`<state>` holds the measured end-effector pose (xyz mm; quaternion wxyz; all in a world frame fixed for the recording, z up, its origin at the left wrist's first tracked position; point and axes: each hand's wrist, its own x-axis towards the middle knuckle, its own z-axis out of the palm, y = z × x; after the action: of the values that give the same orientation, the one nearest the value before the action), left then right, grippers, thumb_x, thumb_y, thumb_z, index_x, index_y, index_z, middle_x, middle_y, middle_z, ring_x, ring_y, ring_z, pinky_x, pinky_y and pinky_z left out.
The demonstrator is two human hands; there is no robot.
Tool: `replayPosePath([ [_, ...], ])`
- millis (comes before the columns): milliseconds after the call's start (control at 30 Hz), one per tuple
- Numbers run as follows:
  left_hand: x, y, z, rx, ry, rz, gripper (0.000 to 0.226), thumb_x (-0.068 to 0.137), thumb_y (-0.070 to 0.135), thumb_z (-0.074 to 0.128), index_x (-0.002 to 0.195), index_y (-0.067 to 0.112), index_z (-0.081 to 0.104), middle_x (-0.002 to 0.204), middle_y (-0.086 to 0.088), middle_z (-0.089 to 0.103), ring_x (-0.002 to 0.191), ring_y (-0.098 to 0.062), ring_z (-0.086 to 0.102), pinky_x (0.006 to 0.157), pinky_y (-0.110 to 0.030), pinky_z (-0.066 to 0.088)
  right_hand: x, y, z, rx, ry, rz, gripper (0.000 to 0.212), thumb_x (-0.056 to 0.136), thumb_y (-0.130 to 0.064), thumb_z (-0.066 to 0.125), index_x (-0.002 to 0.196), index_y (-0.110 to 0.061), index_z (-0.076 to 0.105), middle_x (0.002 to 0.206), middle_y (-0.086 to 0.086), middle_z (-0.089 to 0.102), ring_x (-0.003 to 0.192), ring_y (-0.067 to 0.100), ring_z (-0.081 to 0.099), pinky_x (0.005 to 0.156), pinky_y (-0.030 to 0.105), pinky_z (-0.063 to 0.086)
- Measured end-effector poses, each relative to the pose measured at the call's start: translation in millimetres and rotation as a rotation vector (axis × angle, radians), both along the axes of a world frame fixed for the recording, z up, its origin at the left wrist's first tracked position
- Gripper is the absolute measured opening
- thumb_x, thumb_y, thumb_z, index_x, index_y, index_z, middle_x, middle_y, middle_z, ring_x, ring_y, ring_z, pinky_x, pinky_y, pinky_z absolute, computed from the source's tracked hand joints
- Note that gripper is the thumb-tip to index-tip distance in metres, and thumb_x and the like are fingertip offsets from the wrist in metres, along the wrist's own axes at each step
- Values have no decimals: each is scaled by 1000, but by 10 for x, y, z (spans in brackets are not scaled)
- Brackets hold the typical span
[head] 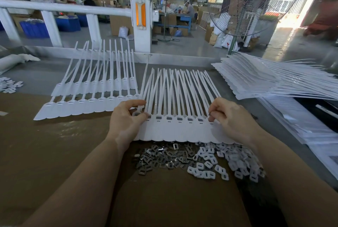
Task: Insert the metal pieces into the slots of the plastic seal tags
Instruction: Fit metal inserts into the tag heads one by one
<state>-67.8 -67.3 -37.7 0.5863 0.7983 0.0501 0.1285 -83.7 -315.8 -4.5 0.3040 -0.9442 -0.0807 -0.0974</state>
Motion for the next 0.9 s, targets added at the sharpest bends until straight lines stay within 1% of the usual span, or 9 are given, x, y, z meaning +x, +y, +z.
replayPosePath([
  [100, -3, -1, 5, -2, -4, -3, 28, 82, 10, 70, 106, 24, 67, 108, 1, 60, 99, -16, 54, 89, -30, 45, 12, -52, -2, 96, -10, -35, 15, 92, -9, 53, 82, -19, 59, 80, -6, 67, 82, 9, 63, 74, 22, 48],
  [167, -2, -1, 2, 5, -6, -4, 28, 82, 10, 70, 107, 23, 67, 108, 1, 60, 99, -16, 54, 89, -30, 45, 26, -106, -6, 59, -44, -87, 16, 90, -11, 56, 79, -22, 60, 80, -9, 65, 77, 4, 60, 67, 13, 44],
  [267, 1, 4, -2, 9, -13, -3, 28, 82, 10, 70, 107, 23, 67, 108, 1, 60, 99, -15, 53, 85, -27, 42, 51, -174, -14, -16, -35, -157, 14, 88, -13, 60, 78, -22, 63, 87, -2, 64, 78, 10, 58, 68, 19, 41],
  [333, 4, 1, -4, 15, -15, -2, 28, 82, 10, 70, 107, 23, 67, 108, 2, 59, 99, -14, 52, 85, -26, 41, 60, -196, -16, -53, -12, -168, 12, 87, -14, 62, 78, -21, 65, 88, 0, 62, 77, 11, 56, 65, 18, 38],
  [433, 0, -3, 5, 13, -8, -3, 29, 82, 10, 70, 108, 23, 67, 108, 0, 61, 100, -16, 53, 89, -31, 44, 67, -195, -14, -93, 22, -153, 11, 85, -13, 63, 78, -17, 69, 77, -7, 60, 66, 3, 52, 53, 8, 36],
  [567, -4, -2, 6, 11, -10, -7, 29, 82, 10, 70, 109, 22, 67, 107, 0, 60, 101, -17, 54, 88, -30, 44, 77, -206, 11, -85, 35, -170, 12, 85, -10, 64, 77, -13, 72, 69, -13, 57, 63, 1, 51, 55, 1, 37],
  [667, -3, 5, 0, 11, -10, -13, 29, 83, 11, 69, 109, 23, 67, 105, 1, 60, 99, -16, 53, 86, -28, 43, 64, -215, 29, -104, 50, -163, 14, 84, -9, 64, 74, -15, 73, 69, -16, 57, 66, -1, 53, 54, 3, 38],
  [767, 0, 9, -2, 9, -4, -14, 28, 82, 11, 69, 106, 26, 66, 101, 3, 58, 98, -17, 52, 88, -30, 44, 55, -221, 29, -99, 31, -170, 14, 82, -9, 67, 74, -16, 75, 68, -17, 60, 68, -3, 55, 54, 6, 37],
  [900, 8, 9, -8, 3, -7, -10, 28, 82, 11, 69, 105, 26, 67, 95, 7, 56, 98, -16, 51, 88, -30, 43, 50, -231, 7, -38, -58, -234, 11, 83, -10, 66, 85, -14, 76, 76, -11, 64, 71, -1, 55, 61, 8, 38],
])
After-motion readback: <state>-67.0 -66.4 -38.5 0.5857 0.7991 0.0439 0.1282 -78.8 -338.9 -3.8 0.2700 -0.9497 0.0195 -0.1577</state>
